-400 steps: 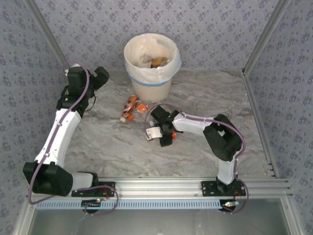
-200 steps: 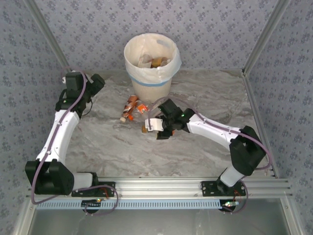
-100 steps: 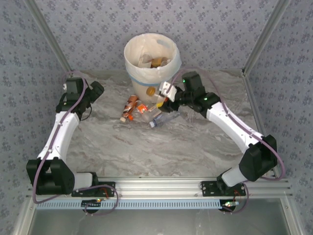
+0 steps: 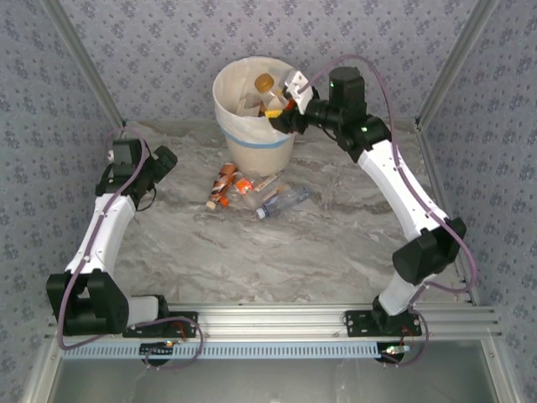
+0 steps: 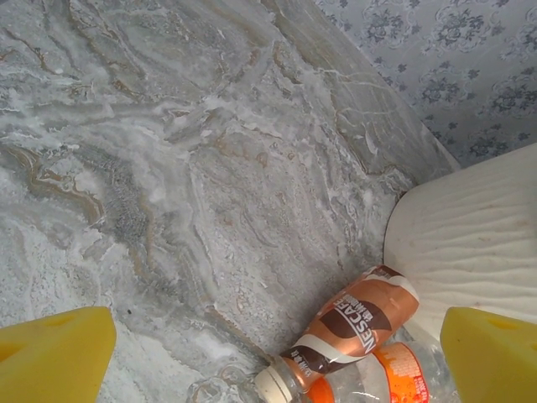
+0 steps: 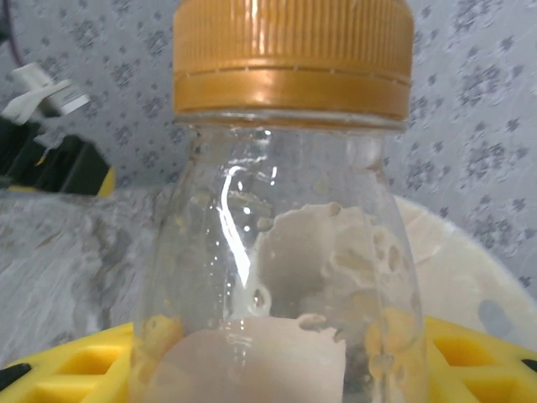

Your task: Put the plastic bottles in the bin

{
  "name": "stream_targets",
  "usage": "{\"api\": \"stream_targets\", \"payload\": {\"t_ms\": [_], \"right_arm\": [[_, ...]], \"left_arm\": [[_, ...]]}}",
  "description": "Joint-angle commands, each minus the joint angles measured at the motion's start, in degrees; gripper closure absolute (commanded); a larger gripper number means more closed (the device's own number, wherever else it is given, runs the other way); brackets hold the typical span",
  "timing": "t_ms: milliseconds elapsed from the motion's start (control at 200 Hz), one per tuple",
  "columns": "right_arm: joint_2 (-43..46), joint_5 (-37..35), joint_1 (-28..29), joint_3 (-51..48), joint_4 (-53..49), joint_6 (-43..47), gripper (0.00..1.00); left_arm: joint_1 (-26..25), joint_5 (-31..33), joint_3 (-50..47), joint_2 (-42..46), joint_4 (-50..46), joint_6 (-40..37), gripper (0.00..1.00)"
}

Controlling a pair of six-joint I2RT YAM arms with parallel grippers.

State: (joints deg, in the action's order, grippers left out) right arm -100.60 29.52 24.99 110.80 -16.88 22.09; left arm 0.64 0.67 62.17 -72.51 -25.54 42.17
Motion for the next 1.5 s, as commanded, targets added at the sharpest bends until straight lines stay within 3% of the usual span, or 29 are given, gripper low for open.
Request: {"api": "stream_targets", "payload": {"t_ms": [0,280,525,580,665,735,844,1144,1494], "right_arm": [[-5.18,-6.74,-0.64,6.42,-0.15,-5.84,0.57],[-17.93,-21.88,-1.02,20.89,-3.78,-7.10,0.57],[-27.35,-30.00,-0.78,32.80,-7.86,-6.50,0.53],[-29.30,-33.44,-0.65,35.64,-9.26,-6.09,0.48],[-31.83,-36.45,-0.58,39.43,-12.17,-5.86,0.32],[-31.99,-36.63,-0.03,39.59,-13.16,-4.92,0.17],[-31.79,-38.87,0.88,39.58,-13.63,-3.26,0.09],[-28.38,-40.69,1.27,37.91,-13.95,-8.66,0.00],[-22.37,-41.27,1.00,31.78,-14.83,-17.78,0.00]], "left_arm": [[0.46,-0.75,-0.15,2.05,-0.41,0.70,0.01],[1.07,-0.67,-0.85,3.25,-0.92,0.68,0.00],[1.15,-1.28,-1.13,3.23,-0.72,0.90,0.01],[1.10,-1.50,-1.33,3.19,-0.64,0.92,0.00],[1.19,-1.76,-1.43,3.16,-0.73,0.92,0.00],[1.18,-1.86,-1.37,3.17,-0.77,0.83,0.01],[1.14,-1.94,-1.44,3.10,-0.83,0.72,0.01],[1.18,-5.70,-1.59,1.57,0.26,-0.62,0.01],[1.08,-13.58,0.37,-3.96,0.27,-4.44,0.01]]}}
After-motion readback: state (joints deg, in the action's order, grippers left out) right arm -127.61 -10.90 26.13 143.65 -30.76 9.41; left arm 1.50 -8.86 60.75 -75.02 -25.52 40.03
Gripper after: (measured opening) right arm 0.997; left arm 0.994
